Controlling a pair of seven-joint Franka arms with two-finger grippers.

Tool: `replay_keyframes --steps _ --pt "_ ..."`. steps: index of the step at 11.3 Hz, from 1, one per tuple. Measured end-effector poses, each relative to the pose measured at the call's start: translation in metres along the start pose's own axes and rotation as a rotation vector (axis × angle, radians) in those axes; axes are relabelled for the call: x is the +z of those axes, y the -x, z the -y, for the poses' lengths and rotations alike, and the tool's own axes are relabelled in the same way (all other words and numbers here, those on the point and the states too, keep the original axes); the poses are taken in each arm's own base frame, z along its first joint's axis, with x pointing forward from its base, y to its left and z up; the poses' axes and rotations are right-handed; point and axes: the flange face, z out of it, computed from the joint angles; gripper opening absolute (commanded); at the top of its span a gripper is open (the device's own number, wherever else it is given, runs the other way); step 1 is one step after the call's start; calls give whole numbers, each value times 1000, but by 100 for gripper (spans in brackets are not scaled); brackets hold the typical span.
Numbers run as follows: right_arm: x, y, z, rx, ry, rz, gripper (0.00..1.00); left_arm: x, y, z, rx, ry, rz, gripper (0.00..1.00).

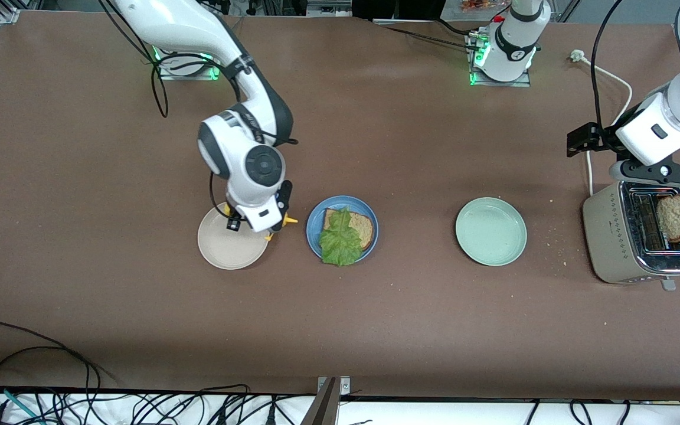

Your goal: Make sandwich in blue plate with both arms

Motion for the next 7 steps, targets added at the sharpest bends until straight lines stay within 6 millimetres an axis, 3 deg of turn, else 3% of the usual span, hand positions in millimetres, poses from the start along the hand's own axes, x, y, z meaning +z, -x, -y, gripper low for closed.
replay_keyframes --steps 3,7 --pt "20 -48 34 -44 75 118 0 0 0 0 0 0 0 100" --pt "16 -64 40 -60 108 168 0 0 0 0 0 0 0 100"
